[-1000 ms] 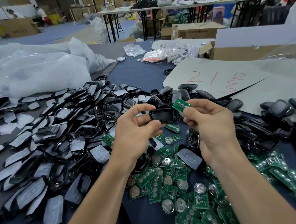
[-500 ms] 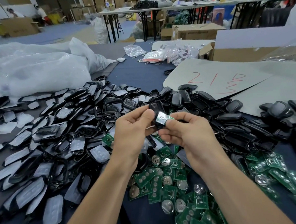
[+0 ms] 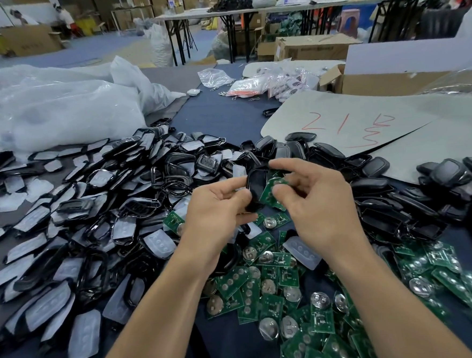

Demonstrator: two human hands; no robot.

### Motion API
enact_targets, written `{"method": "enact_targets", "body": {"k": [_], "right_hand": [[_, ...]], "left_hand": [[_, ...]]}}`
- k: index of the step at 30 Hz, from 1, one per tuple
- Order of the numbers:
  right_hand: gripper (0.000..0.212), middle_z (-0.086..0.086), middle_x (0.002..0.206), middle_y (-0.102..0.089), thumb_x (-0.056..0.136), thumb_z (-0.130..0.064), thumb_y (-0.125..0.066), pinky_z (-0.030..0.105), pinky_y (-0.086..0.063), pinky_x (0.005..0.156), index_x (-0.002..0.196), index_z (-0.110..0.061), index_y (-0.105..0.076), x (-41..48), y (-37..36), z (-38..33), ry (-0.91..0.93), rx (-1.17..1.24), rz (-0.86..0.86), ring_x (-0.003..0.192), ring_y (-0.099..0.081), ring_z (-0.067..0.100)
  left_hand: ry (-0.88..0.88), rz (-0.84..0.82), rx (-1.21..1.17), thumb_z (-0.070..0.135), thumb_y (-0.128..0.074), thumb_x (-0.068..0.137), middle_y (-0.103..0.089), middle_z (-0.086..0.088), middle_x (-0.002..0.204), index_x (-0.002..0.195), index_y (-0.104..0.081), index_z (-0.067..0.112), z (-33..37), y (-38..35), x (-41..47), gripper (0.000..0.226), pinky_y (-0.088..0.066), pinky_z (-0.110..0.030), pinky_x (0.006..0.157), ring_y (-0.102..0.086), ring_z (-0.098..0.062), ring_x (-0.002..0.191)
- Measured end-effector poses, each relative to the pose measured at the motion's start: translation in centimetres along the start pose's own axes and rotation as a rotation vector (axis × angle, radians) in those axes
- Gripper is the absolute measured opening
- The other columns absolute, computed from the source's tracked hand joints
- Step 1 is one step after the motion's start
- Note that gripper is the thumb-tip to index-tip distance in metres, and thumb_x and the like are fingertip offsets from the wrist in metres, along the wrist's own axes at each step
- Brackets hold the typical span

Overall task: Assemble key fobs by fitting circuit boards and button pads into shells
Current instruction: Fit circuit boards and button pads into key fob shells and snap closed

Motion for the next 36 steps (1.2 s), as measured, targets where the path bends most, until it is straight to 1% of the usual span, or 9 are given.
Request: {"method": "enact_targets", "body": {"k": [3, 5, 8, 13, 18, 22, 29, 31, 36], "right_hand": [[0.019, -0.015, 0.071, -0.072, 0.088, -0.013, -0.077, 0.021, -0.055, 0.063, 0.089, -0.032, -0.075, -0.1, 0.1, 0.0, -0.01, -0.016, 0.036, 0.065, -0.067, 0.007], [0.018, -0.016, 0.07, -0.072, 0.084, -0.013, -0.081, 0.016, -0.054, 0.062, 0.079, -0.029, -0.076, -0.2, 0.3, -0.1, 0.004, -0.027, 0.087, 0.065, -0.068, 0.004], [0.019, -0.015, 0.068, -0.072, 0.081, -0.012, -0.084, 0.013, -0.053, 0.061, 0.074, -0.029, -0.079, -0.1, 0.5, -0.1, 0.002, -0.005, 0.099, 0.064, -0.067, 0.002], [0.02, -0.013, 0.067, -0.074, 0.082, -0.009, -0.083, 0.013, -0.053, 0.059, 0.075, -0.028, -0.08, -0.1, 0.3, 0.1, 0.012, 0.039, 0.05, 0.062, -0.069, 0.003], [0.018, -0.018, 0.071, -0.072, 0.082, -0.013, -0.084, 0.024, -0.058, 0.065, 0.078, -0.029, -0.08, -0.3, -0.5, 0.6, 0.005, -0.006, 0.111, 0.067, -0.068, 0.004], [0.016, -0.019, 0.072, -0.072, 0.083, -0.016, -0.085, 0.024, -0.058, 0.066, 0.079, -0.029, -0.078, -0.2, -0.6, 1.1, -0.001, 0.011, 0.144, 0.067, -0.068, 0.003], [0.014, -0.021, 0.073, -0.071, 0.084, -0.018, -0.085, 0.018, -0.056, 0.065, 0.08, -0.03, -0.078, -0.3, -0.8, 1.3, 0.016, -0.011, 0.172, 0.068, -0.067, 0.002], [0.012, -0.02, 0.073, -0.072, 0.083, -0.019, -0.085, 0.019, -0.057, 0.065, 0.081, -0.028, -0.08, -0.2, -0.8, 1.3, 0.019, -0.016, 0.173, 0.068, -0.068, 0.003], [0.013, -0.024, 0.067, -0.07, 0.081, -0.018, -0.086, 0.009, -0.052, 0.065, 0.083, -0.029, -0.08, -0.4, -0.9, 1.0, 0.078, -0.038, 0.203, 0.069, -0.068, -0.004]], "left_hand": [[0.015, -0.059, 0.047, -0.005, -0.058, 0.102, -0.082, 0.002, 0.093, 0.103, -0.077, 0.03, 0.1, -0.3, -0.2, 0.04, -0.062, -0.024, 0.074, -0.079, -0.013, 0.089], [0.018, -0.079, 0.058, -0.009, -0.055, 0.101, -0.082, 0.001, 0.097, 0.11, -0.077, 0.024, 0.2, -0.4, -0.3, 0.041, -0.062, -0.024, 0.077, -0.079, -0.015, 0.093], [0.015, -0.084, 0.067, -0.011, -0.054, 0.1, -0.082, 0.001, 0.098, 0.114, -0.077, 0.018, 0.4, -0.5, -0.4, 0.039, -0.062, -0.023, 0.076, -0.079, -0.015, 0.094], [0.016, -0.089, 0.069, -0.012, -0.053, 0.1, -0.082, -0.001, 0.097, 0.104, -0.077, 0.022, 0.4, -0.6, -0.5, 0.042, -0.062, -0.022, 0.076, -0.079, -0.017, 0.094], [0.005, -0.08, 0.074, -0.014, -0.054, 0.098, -0.082, -0.001, 0.094, 0.099, -0.079, 0.025, 0.5, -0.7, -0.5, 0.046, -0.062, -0.022, 0.074, -0.079, -0.016, 0.092], [0.0, -0.076, 0.077, -0.013, -0.055, 0.098, -0.082, -0.001, 0.094, 0.097, -0.079, 0.026, 0.6, -0.7, -0.6, 0.046, -0.062, -0.023, 0.074, -0.079, -0.016, 0.091], [0.003, -0.065, 0.082, -0.012, -0.055, 0.098, -0.082, -0.001, 0.092, 0.096, -0.08, 0.027, 0.7, -0.7, -0.8, 0.046, -0.061, -0.02, 0.07, -0.079, -0.016, 0.089], [0.001, -0.063, 0.087, -0.012, -0.055, 0.097, -0.082, -0.001, 0.092, 0.096, -0.081, 0.027, 0.7, -0.7, -0.7, 0.046, -0.063, -0.025, 0.074, -0.079, -0.017, 0.091], [-0.024, -0.079, 0.087, -0.003, -0.075, 0.083, -0.082, -0.003, 0.095, 0.1, -0.082, 0.025, 0.7, -0.6, -0.8, 0.033, -0.065, -0.033, 0.081, -0.079, -0.023, 0.092]]}}
Point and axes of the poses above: each hand's wrist, its own x-axis towards the middle knuckle, its own y-axis out of the back of the hand, z = x × y, the point moved 2 cm from there along x, towards the middle knuckle
